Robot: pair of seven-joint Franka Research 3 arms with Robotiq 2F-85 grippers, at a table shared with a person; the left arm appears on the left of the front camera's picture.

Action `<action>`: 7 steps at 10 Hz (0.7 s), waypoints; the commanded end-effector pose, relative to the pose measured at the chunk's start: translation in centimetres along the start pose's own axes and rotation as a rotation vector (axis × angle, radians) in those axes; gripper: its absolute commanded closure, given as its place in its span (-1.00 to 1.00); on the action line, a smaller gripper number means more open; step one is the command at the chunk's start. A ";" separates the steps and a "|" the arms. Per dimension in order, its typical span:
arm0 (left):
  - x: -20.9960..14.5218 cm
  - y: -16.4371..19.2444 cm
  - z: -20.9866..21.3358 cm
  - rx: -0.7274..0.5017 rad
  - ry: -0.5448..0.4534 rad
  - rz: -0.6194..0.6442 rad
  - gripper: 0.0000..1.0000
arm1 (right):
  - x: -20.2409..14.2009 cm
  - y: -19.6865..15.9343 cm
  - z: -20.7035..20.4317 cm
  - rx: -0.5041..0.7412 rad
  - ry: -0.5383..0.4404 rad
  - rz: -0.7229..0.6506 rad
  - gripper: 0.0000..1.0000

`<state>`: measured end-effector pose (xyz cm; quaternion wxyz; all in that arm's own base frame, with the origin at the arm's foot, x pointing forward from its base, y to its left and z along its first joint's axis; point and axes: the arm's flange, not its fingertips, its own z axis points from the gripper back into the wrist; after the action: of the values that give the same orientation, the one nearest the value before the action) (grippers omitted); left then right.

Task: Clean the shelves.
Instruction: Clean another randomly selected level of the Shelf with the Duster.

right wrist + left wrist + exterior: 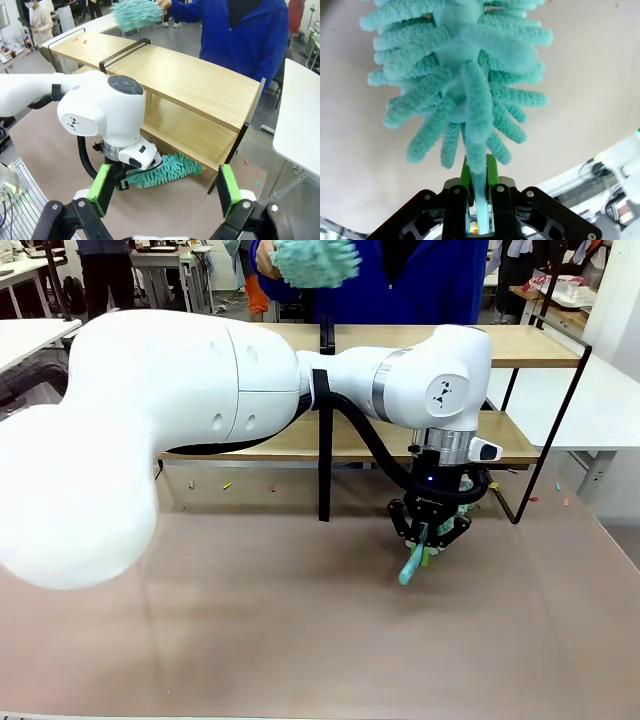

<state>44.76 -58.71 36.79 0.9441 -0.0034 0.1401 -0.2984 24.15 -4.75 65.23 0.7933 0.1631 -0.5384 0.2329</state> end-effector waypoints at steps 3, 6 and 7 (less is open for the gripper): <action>-1.9 1.6 1.2 0.087 0.109 -0.442 0.74 | 0.1 0.1 -0.1 0.001 -0.001 -0.001 -1.00; -3.8 0.1 1.3 0.069 0.118 -0.645 0.74 | 0.1 0.1 -0.1 0.001 -0.001 -0.001 -1.00; -3.7 -0.4 0.8 0.079 0.141 -0.678 0.74 | 0.1 0.1 -0.1 0.001 -0.001 -0.001 -1.00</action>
<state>42.22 -57.80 38.83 0.7931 -0.0003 0.1745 -0.5836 24.15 -4.76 65.23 0.7933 0.1631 -0.5384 0.2329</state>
